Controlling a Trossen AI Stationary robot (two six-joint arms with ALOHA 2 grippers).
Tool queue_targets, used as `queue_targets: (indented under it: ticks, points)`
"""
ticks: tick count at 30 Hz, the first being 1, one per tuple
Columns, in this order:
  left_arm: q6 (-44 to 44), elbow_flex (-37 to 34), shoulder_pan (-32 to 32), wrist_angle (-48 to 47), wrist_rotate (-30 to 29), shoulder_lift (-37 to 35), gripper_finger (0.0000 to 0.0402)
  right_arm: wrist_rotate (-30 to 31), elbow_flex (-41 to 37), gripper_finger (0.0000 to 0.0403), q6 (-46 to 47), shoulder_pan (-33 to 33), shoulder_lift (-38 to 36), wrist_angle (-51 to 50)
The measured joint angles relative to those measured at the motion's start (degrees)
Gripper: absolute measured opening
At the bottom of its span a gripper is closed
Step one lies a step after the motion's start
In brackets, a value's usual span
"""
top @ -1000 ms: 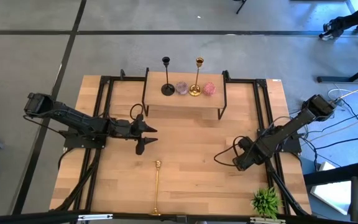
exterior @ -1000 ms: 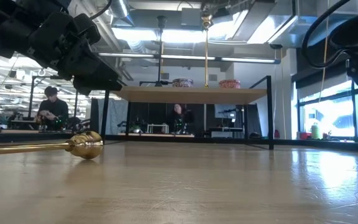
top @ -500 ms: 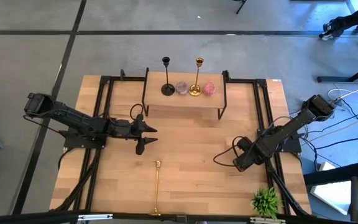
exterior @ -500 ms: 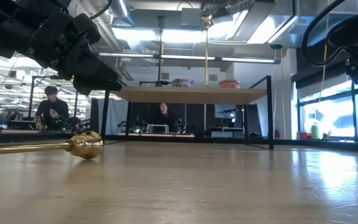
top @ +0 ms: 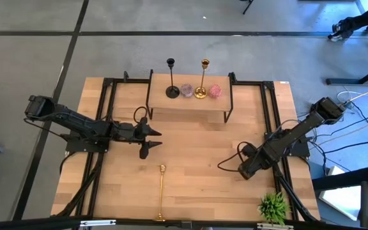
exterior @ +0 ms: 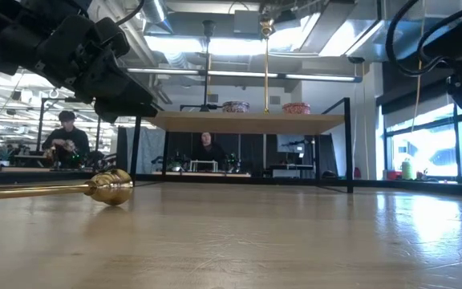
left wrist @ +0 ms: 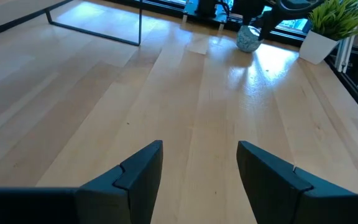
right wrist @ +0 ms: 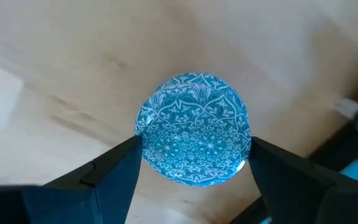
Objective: Pick & Place candle stick holders
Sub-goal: Put the blue scented candle on the shelf
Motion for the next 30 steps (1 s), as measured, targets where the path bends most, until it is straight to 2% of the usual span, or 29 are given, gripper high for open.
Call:
queue_targets:
  ticks: [6, 13, 16, 24, 30]
  points:
    - [-0.2, 0.0, 0.0, 0.0, 0.0, 0.0, 0.0203, -0.6, 0.0, 0.0306, -1.2, -0.7, 0.0, 3.7]
    - [-0.4, 0.0, 0.0, 0.0, 0.5, 0.0, 0.0203, -1.4, 0.0, 0.0377, -1.2, -0.8, 0.0, 3.4]
    - [-0.4, 0.0, 0.0, 0.0, 0.5, 0.0, 0.0203, -1.4, 0.0, 0.0395, -1.2, -0.8, 0.0, 3.7]
    - [-0.4, 0.0, 0.0, 0.0, 0.5, 0.0, 0.0203, -1.2, 0.0, 0.0400, -0.9, 0.0, 0.0, 4.3]
    - [-0.4, 0.0, 0.0, 0.0, 0.5, 0.0, 0.0203, 3.0, 0.0, 0.0400, -1.0, 0.5, 0.0, 6.6]
